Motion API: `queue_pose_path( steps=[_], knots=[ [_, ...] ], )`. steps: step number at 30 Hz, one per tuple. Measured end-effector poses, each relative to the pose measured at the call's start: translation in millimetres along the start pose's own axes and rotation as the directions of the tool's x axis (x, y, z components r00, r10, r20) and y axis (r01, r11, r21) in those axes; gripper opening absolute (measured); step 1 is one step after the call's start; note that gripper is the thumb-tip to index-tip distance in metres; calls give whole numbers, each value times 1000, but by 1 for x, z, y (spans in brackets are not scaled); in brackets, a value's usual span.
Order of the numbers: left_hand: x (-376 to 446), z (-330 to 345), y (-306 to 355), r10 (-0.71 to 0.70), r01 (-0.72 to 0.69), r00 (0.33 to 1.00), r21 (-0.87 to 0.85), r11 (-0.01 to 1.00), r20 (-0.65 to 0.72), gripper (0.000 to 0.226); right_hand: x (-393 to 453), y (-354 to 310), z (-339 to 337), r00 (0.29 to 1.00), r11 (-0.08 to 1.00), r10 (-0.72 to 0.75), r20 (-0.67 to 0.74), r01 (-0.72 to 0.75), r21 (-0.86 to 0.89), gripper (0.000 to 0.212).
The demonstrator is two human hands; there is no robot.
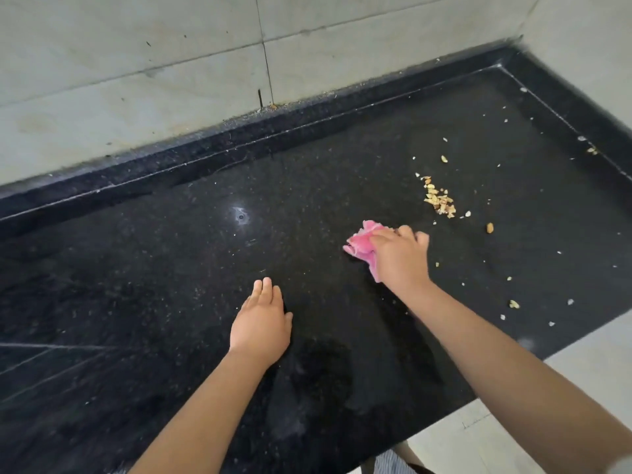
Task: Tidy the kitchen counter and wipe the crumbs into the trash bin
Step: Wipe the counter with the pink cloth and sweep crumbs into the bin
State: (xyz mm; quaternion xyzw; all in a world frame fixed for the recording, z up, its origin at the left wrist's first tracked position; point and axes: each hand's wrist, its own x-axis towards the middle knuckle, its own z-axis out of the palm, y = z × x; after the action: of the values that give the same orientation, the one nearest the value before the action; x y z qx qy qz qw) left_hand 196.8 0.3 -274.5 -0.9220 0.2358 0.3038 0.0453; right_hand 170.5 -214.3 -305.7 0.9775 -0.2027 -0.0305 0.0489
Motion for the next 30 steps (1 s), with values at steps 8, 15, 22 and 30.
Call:
queue_pose_path(
  steps=[8, 15, 22, 30],
  knots=[
    [1, -7, 3, -11, 3, 997, 106, 994, 80, 62, -11, 45, -42, 989, 946, 91, -116, -49, 322, 45],
    [1, -5, 3, -5, -2, 997, 96, 995, 71, 63, -104, -21, -24, 909, 946, -292, -297, 320, 51, 17],
    [2, -5, 5, -45, 40, 995, 56, 998, 84, 62, -98, 16, -1, 944, 958, -283, -169, 286, -10, 24],
    [-38, 22, 48, -118, 116, 993, -49, 992, -29, 62, -26, 98, -20, 997, 995, 38, 60, -43, 94, 23]
  ],
)
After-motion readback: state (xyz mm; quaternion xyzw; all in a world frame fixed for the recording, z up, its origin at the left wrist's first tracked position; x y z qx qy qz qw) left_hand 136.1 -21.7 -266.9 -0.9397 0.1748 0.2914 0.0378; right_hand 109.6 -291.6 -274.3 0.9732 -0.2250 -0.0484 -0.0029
